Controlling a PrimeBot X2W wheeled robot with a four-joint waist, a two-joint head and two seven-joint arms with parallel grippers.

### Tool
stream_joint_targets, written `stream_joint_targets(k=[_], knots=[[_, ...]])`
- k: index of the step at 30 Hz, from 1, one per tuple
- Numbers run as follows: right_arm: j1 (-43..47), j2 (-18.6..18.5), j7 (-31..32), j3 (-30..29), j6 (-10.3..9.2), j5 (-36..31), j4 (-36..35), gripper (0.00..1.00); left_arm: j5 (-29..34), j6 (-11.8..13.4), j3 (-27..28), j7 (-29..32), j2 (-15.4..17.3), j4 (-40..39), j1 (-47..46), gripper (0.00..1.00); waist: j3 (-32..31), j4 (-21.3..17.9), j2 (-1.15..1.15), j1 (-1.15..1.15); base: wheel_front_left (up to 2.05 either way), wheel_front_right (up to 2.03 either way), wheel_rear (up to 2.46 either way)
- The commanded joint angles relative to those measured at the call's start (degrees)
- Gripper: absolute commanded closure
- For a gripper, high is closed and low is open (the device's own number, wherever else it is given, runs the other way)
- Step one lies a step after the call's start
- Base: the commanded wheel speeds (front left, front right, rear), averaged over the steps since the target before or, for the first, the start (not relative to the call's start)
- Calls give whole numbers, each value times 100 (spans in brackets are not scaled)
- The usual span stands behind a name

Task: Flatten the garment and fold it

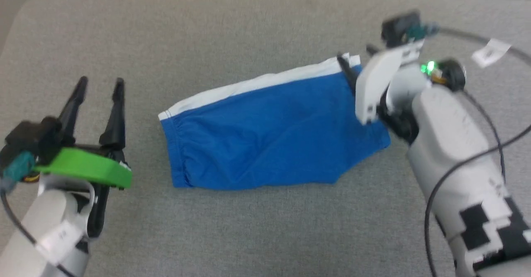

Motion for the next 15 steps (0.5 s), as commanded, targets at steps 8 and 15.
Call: stream_joint_targets(k=[8,15], knots=[[951,-5,1443,-120,-9,-780,-494,0,1463,-19,772,-44,-735,-857,1424,0,-591,-185,0,0,0,0,0],[1384,-5,2732,-166,-9,-1259,-995,0,1620,-418,1027,-45,-1166,-796,1602,0,-424,-3,0,0,0,0,0]])
